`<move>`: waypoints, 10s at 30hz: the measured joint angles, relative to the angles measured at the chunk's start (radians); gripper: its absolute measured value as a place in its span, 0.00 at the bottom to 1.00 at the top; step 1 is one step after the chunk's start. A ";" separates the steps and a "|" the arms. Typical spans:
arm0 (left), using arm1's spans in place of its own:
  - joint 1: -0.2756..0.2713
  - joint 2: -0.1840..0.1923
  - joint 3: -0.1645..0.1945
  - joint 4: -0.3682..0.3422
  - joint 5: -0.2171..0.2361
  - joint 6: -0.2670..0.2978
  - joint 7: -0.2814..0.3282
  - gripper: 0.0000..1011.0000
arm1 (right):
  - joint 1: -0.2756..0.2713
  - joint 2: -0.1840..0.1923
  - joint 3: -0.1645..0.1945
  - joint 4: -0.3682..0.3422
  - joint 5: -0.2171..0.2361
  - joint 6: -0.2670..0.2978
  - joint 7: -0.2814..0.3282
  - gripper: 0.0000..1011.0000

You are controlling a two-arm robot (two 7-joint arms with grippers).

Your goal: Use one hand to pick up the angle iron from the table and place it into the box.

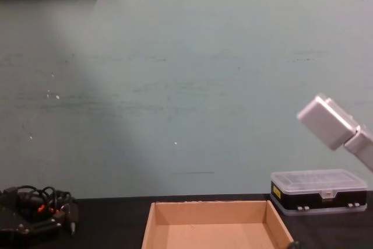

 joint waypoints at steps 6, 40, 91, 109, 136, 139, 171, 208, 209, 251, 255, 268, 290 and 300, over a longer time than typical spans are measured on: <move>0.000 0.000 0.000 0.000 0.000 0.000 0.000 0.99 | 0.009 0.006 0.009 -0.037 0.047 -0.009 0.019 0.44; 0.000 0.000 0.000 0.000 0.000 0.000 0.000 0.99 | 0.112 -0.150 0.063 0.211 -0.058 -0.104 -0.220 0.44; 0.000 0.000 0.000 0.000 0.000 0.000 0.000 0.99 | 0.142 -0.252 0.138 0.370 -0.166 -0.122 -0.201 0.99; 0.000 0.000 0.000 0.000 0.000 0.000 0.000 0.99 | 0.100 -0.218 0.169 0.252 -0.132 -0.142 -0.172 0.99; 0.000 0.000 0.000 0.000 0.000 0.000 0.000 0.99 | 0.138 -0.007 0.038 0.028 0.011 -0.084 0.230 0.99; 0.000 0.000 0.000 0.000 0.000 0.000 0.000 0.99 | 0.148 0.002 0.018 0.031 0.016 -0.086 0.265 0.99; 0.000 0.000 0.000 0.000 0.000 0.000 0.000 0.99 | 0.201 0.058 -0.179 0.049 -0.009 -0.154 0.411 0.99; 0.000 0.000 0.000 0.000 0.000 0.000 0.000 0.99 | 0.222 0.057 -0.306 0.054 -0.028 -0.160 0.342 0.99; 0.000 0.000 0.000 0.000 0.000 0.000 0.000 0.99 | 0.222 0.058 -0.307 0.053 -0.028 -0.160 0.338 0.99; 0.000 0.000 0.000 0.000 0.000 0.000 0.000 0.99 | 0.231 0.043 -0.308 0.080 -0.040 -0.155 0.308 0.07; 0.000 0.000 0.000 0.000 0.000 0.000 0.000 0.99 | 0.232 0.039 -0.308 0.083 -0.041 -0.156 0.307 0.07; 0.000 0.000 0.000 0.000 0.000 0.000 0.000 0.99 | 0.237 0.028 -0.272 0.088 0.020 -0.159 0.311 0.07; 0.000 0.000 0.000 0.000 0.000 0.000 0.000 0.99 | 0.238 0.007 -0.099 0.092 0.116 -0.194 0.092 0.07; 0.000 0.000 0.000 0.000 0.000 0.000 0.000 0.99 | 0.221 -0.060 -0.059 0.189 0.040 -0.199 -0.074 0.07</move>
